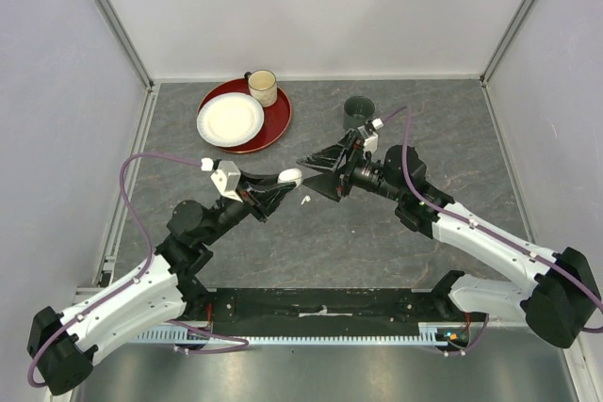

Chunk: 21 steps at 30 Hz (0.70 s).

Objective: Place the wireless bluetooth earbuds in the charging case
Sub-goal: Pick up the charging case at the center of the board.

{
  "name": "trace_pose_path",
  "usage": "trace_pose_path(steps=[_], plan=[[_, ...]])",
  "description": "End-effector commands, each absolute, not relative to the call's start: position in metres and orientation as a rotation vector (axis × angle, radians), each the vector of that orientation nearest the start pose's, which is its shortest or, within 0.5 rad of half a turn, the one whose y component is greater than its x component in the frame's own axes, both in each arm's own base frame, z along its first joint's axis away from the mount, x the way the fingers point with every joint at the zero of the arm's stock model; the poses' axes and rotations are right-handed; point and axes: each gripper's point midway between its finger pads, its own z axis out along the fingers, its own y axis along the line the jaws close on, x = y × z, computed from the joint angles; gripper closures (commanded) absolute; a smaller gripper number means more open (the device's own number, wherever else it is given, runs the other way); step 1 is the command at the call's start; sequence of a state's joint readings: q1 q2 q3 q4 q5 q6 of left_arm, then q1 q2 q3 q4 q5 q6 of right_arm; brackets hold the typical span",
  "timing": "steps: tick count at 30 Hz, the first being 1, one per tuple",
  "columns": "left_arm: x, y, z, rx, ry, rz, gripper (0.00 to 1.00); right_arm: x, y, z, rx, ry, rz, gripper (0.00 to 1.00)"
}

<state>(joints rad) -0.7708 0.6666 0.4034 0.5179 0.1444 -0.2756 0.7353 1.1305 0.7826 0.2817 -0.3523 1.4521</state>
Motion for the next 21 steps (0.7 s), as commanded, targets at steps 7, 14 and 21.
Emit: trace_pose_path(steps=[7, 14, 21], plan=[[0.189, -0.242, 0.337, 0.512, 1.085, -0.962, 0.98, 0.201, 0.334, 0.35, 0.518, 1.948, 2.171, 0.05], [0.189, -0.243, 0.339, 0.514, 1.074, -0.963, 0.98, 0.202, 0.337, 0.353, 0.538, 1.976, 2.175, 0.09], [0.19, -0.248, 0.337, 0.527, 1.078, -0.977, 0.98, 0.204, 0.341, 0.347, 0.578, 2.002, 2.191, 0.14]])
